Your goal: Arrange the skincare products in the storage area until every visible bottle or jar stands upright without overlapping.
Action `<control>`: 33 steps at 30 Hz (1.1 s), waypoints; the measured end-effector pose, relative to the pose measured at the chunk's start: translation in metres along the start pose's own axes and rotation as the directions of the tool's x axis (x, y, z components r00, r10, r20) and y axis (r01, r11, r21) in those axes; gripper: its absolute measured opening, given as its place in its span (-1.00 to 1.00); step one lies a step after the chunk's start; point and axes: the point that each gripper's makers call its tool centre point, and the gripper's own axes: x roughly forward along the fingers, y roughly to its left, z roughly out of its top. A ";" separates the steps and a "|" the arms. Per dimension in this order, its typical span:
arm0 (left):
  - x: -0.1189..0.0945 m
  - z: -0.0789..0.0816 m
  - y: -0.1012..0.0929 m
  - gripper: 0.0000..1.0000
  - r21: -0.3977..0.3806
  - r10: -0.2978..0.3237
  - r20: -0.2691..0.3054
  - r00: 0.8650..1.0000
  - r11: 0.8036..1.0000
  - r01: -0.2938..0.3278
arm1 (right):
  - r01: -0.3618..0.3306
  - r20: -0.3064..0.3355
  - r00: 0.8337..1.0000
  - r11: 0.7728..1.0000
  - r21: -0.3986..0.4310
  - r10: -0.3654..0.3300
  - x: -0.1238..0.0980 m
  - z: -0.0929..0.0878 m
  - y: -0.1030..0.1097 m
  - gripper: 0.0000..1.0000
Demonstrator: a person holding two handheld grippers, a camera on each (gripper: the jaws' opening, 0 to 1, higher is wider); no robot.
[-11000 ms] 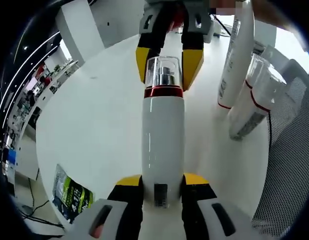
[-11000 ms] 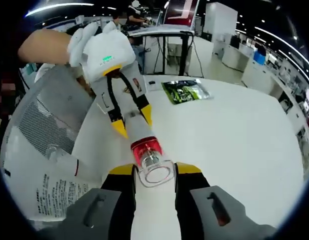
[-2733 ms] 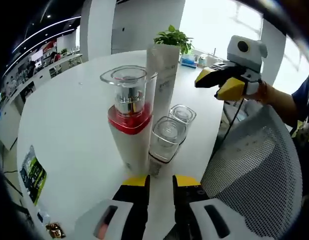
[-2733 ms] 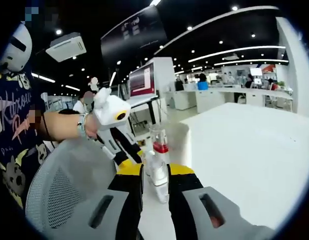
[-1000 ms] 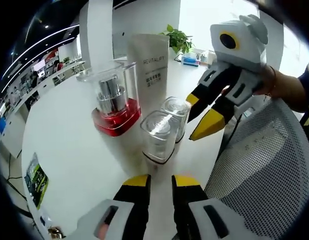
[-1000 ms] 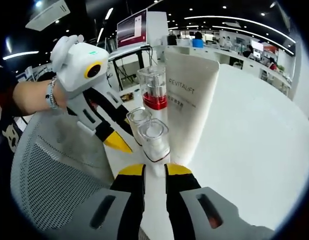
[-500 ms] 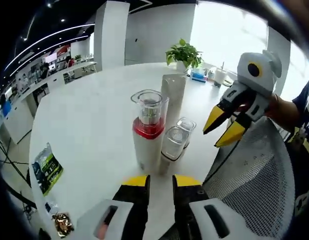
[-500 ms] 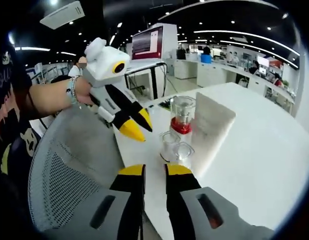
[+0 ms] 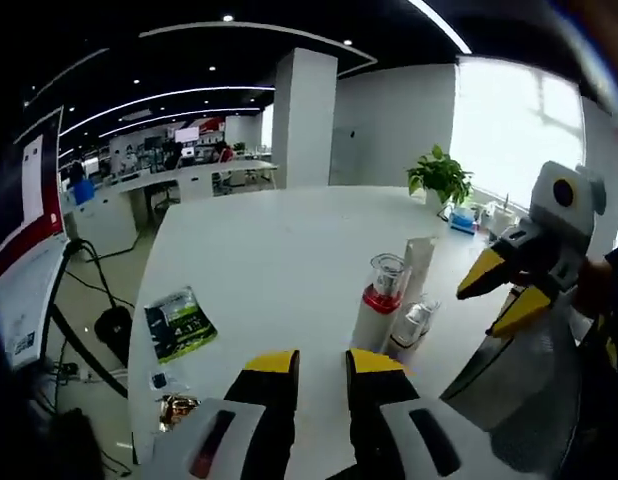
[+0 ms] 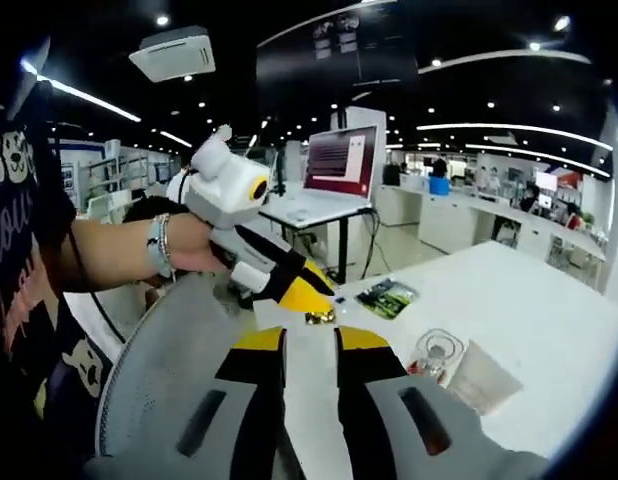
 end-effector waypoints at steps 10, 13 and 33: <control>-0.006 0.036 0.089 -0.61 -0.060 0.221 0.047 0.974 0.974 -0.218 | 0.130 -0.021 0.991 0.991 0.044 -0.129 0.090 0.056 -0.047 -0.63; 0.000 0.047 0.112 -0.61 -0.042 0.272 0.054 0.961 0.962 -0.270 | 0.198 -0.062 0.979 0.979 0.047 -0.195 0.117 0.064 -0.078 -0.68; 0.112 -0.025 0.220 -0.52 -0.134 0.303 -0.281 0.911 0.927 -0.350 | 0.419 -0.551 0.803 0.873 0.251 -0.227 0.240 -0.076 -0.184 -0.63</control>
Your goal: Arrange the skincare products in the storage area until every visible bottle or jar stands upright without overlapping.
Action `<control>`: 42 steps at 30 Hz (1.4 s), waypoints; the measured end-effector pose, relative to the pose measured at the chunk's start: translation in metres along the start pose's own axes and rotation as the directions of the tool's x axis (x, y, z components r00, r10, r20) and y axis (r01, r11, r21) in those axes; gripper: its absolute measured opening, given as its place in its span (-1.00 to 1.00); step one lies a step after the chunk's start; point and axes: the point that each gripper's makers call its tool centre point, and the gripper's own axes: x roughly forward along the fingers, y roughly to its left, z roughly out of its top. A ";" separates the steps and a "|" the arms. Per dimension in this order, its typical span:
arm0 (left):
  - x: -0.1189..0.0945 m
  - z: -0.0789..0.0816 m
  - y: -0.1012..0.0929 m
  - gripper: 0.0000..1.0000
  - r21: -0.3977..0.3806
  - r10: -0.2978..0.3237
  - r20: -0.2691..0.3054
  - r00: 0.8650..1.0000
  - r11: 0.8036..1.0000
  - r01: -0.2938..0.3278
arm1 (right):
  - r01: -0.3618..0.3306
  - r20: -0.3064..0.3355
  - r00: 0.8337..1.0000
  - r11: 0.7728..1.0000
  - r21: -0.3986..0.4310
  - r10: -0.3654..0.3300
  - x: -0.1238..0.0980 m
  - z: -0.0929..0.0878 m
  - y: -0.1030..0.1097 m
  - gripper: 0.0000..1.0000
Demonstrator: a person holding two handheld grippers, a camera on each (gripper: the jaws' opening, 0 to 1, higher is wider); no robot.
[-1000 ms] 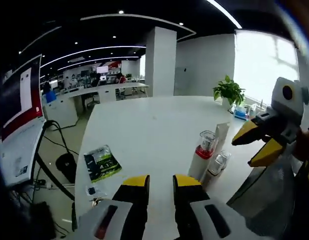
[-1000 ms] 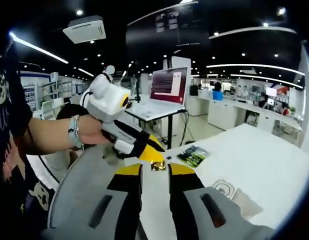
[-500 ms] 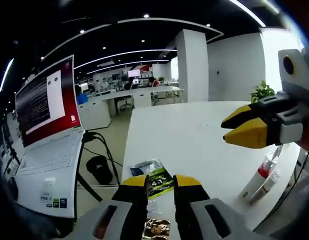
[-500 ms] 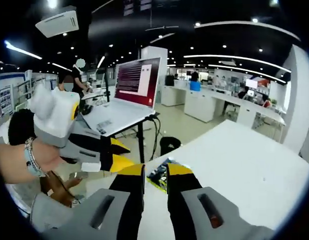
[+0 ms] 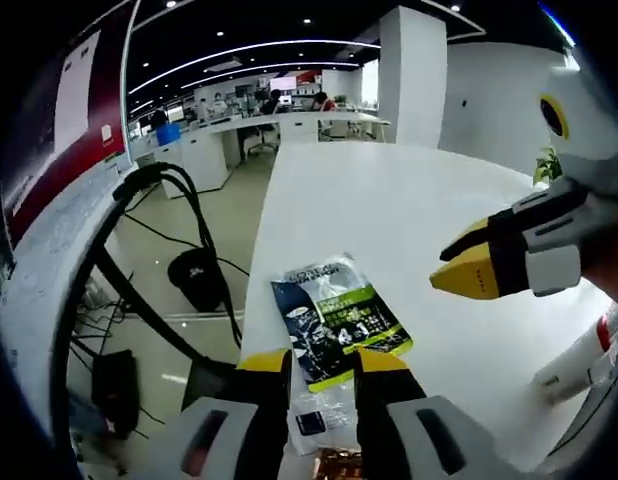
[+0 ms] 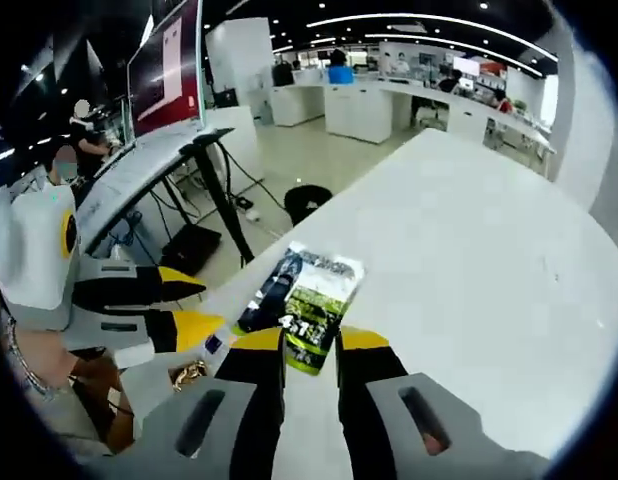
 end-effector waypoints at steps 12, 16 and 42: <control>0.041 -0.017 0.012 -0.59 -0.155 -0.038 -0.038 0.999 0.987 0.032 | 0.018 -0.047 0.999 0.996 0.091 -0.014 0.043 -0.025 -0.016 -0.70; 0.049 -0.023 0.014 -0.60 -0.154 -0.039 -0.059 0.998 0.988 0.029 | 0.007 -0.069 0.998 0.993 0.115 0.001 0.053 -0.031 -0.016 -0.72; 0.057 -0.020 0.007 -1.00 0.023 -0.010 -0.060 0.998 1.000 0.012 | 0.052 -0.075 0.996 0.997 0.059 -0.047 0.057 -0.038 -0.014 -1.00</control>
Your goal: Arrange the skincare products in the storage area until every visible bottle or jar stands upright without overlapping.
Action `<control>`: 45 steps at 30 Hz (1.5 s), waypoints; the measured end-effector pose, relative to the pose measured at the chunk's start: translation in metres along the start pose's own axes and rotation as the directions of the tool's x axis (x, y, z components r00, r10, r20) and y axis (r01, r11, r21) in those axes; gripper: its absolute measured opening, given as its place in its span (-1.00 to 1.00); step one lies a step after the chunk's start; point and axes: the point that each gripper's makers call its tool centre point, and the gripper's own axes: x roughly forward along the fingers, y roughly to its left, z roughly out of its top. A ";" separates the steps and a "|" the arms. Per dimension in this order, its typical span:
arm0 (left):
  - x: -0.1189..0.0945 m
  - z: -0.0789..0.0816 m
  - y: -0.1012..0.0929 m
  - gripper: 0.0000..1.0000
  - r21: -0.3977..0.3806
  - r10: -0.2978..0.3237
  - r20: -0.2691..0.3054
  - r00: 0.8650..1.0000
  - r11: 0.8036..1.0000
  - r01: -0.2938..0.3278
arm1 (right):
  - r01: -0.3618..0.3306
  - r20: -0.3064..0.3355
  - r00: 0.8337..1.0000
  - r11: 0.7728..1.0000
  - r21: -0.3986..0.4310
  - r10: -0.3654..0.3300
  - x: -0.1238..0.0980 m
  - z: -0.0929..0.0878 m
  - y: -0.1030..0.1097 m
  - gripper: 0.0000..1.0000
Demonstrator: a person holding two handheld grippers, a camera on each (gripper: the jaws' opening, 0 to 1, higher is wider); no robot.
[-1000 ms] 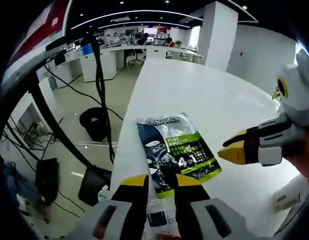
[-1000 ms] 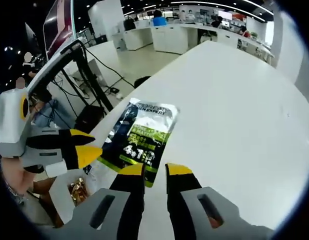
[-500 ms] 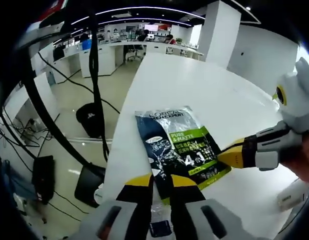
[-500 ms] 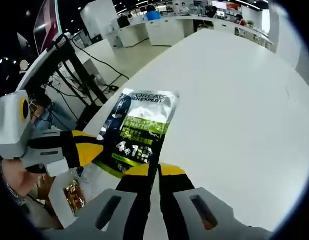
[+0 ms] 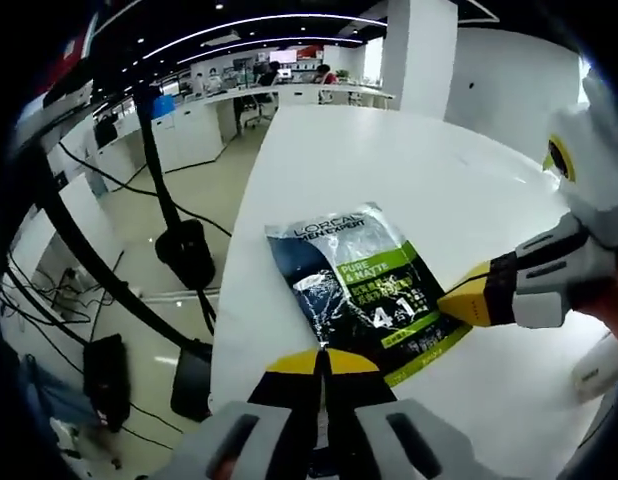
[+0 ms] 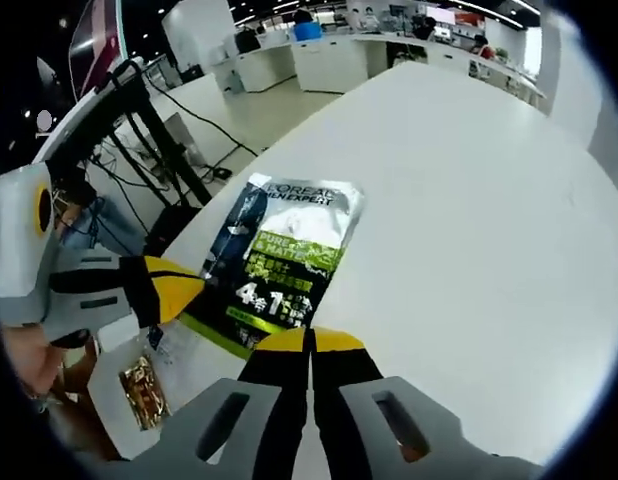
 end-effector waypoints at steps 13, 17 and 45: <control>-0.054 0.012 -0.016 -1.00 0.068 -0.021 0.079 0.997 0.998 0.016 | -0.015 0.011 1.000 1.000 -0.025 0.015 -0.050 -0.005 0.012 -1.00; -0.075 0.006 -0.020 -1.00 0.056 -0.036 0.096 0.995 0.998 0.031 | -0.019 0.002 1.000 0.994 -0.107 0.019 -0.070 -0.013 0.024 -1.00; -0.162 -0.151 -0.095 -1.00 -0.017 -0.274 -0.002 0.962 0.962 0.274 | -0.167 -0.089 0.984 0.963 -0.213 0.151 -0.143 -0.182 0.086 -1.00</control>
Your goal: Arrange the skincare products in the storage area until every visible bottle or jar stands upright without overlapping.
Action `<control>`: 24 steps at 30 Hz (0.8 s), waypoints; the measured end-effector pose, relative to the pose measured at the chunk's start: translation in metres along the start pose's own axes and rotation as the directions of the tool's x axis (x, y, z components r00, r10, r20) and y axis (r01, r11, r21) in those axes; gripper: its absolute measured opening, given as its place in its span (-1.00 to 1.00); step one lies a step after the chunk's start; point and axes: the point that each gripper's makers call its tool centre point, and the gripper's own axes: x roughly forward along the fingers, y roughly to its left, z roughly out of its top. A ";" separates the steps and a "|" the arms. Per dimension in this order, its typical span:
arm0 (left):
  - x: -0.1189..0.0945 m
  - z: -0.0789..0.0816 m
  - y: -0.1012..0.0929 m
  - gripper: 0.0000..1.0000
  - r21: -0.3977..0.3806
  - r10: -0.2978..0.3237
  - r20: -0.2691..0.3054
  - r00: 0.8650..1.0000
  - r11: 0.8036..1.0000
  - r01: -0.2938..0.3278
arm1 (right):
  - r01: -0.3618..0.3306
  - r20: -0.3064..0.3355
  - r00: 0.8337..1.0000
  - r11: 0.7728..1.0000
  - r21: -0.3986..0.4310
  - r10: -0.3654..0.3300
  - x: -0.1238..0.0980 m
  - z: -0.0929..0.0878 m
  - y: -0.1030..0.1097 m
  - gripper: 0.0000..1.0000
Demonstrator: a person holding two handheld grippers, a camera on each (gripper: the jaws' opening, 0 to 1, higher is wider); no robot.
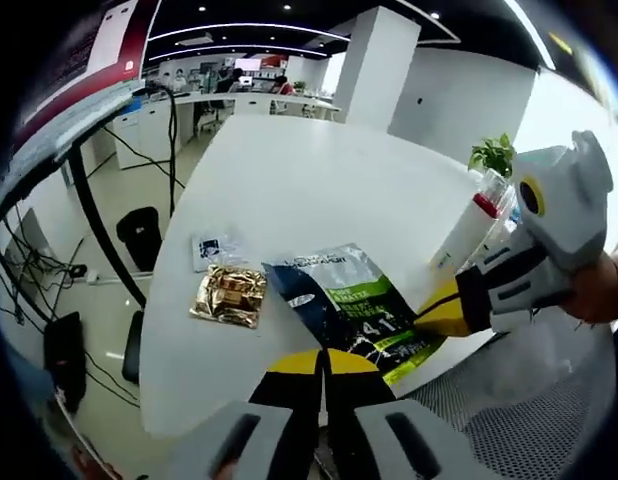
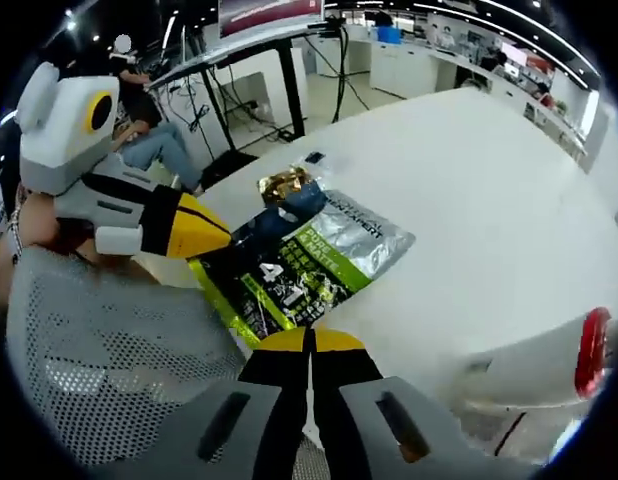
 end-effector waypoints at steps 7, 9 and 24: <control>0.008 -0.021 -0.004 -1.00 -0.067 -0.063 -0.077 0.995 0.996 0.058 | -0.016 -0.008 1.000 0.999 0.049 0.016 0.004 -0.020 0.002 -1.00; 0.008 -0.022 -0.004 -1.00 -0.082 -0.069 -0.081 0.994 0.995 0.062 | -0.018 -0.011 1.000 0.998 0.056 0.018 0.005 -0.021 0.002 -1.00; 0.022 -0.010 0.013 -0.74 -0.100 -0.020 -0.096 0.995 0.995 0.011 | 0.047 0.042 0.998 0.992 0.116 -0.052 0.012 -0.012 -0.014 -0.81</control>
